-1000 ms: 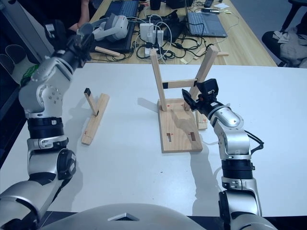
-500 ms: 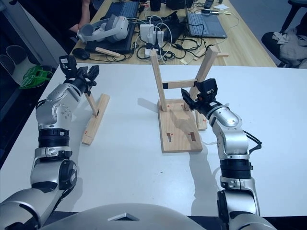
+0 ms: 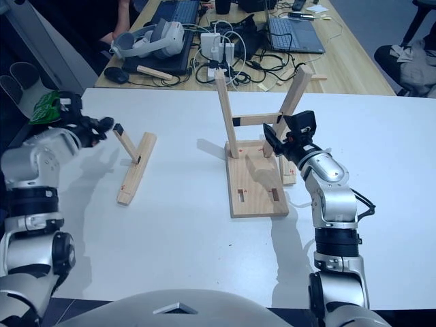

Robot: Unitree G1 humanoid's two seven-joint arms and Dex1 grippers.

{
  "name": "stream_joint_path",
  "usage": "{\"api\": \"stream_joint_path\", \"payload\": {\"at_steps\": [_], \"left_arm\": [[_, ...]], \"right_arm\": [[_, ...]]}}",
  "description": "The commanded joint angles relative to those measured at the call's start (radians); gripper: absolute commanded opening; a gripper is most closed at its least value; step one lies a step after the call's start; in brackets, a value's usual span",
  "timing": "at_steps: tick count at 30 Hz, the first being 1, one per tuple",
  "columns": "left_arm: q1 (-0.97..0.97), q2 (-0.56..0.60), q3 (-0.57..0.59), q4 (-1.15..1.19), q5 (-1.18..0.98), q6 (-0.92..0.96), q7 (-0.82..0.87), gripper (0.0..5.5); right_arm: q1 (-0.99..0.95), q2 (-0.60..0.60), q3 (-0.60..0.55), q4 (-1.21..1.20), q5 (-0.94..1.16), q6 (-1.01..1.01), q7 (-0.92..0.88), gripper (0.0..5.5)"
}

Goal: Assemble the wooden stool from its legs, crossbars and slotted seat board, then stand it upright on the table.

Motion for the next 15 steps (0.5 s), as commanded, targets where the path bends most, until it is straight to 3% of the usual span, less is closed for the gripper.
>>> {"api": "stream_joint_path", "payload": {"at_steps": [1, 15], "left_arm": [[0.037, -0.063, -0.012, -0.122, -0.034, 0.077, 0.014, 2.49], [0.059, -0.125, -0.081, -0.263, -0.01, 0.179, 0.048, 2.49]], "right_arm": [[0.002, -0.005, -0.003, -0.007, 0.008, 0.012, 0.005, 3.0], [-0.004, 0.011, 0.0, -0.002, 0.008, 0.005, -0.004, 3.0]]}}
